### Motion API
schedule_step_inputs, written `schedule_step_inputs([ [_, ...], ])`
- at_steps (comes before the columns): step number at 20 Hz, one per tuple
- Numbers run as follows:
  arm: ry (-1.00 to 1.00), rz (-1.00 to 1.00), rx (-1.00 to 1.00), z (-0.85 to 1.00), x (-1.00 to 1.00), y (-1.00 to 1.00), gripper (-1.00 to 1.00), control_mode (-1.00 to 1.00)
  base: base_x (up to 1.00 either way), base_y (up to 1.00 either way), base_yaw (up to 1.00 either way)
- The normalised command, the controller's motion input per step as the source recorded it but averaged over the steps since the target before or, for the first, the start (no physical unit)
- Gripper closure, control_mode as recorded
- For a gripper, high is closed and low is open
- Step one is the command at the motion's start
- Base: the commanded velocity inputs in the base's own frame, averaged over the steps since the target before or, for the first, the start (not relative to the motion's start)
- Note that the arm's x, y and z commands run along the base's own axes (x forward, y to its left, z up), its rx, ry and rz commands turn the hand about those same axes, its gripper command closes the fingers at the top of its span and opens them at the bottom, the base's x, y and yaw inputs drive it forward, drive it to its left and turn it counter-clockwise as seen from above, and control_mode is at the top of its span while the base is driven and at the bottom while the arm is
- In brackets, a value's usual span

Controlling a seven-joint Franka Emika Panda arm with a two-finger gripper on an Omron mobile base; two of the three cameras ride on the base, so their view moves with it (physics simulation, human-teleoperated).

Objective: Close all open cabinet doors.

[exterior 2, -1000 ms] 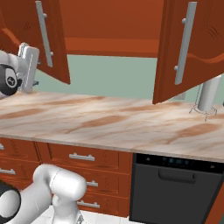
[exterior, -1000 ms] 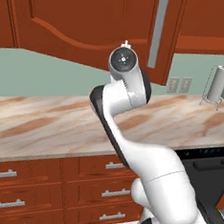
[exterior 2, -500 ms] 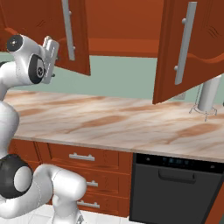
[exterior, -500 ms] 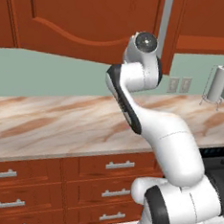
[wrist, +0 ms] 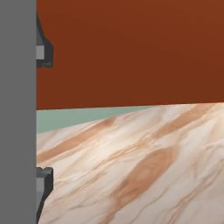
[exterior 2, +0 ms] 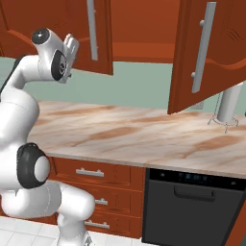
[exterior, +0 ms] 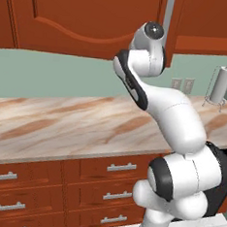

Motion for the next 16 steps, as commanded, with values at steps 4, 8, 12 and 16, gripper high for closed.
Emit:
schedule_step_inputs([
  [4,0.01,0.00,0.08,0.21,0.60,-0.18,-1.00,-1.00,0.00,0.00,0.00],
  [8,0.00,0.01,0.10,0.21,0.52,-0.15,-1.00,-1.00,0.00,0.00,0.00],
  [12,0.00,0.00,0.08,0.17,0.64,-0.10,-1.00,-1.00,0.00,0.00,0.00],
  [16,0.00,0.00,0.04,0.06,0.54,-0.03,-1.00,-1.00,0.00,0.00,0.00],
])
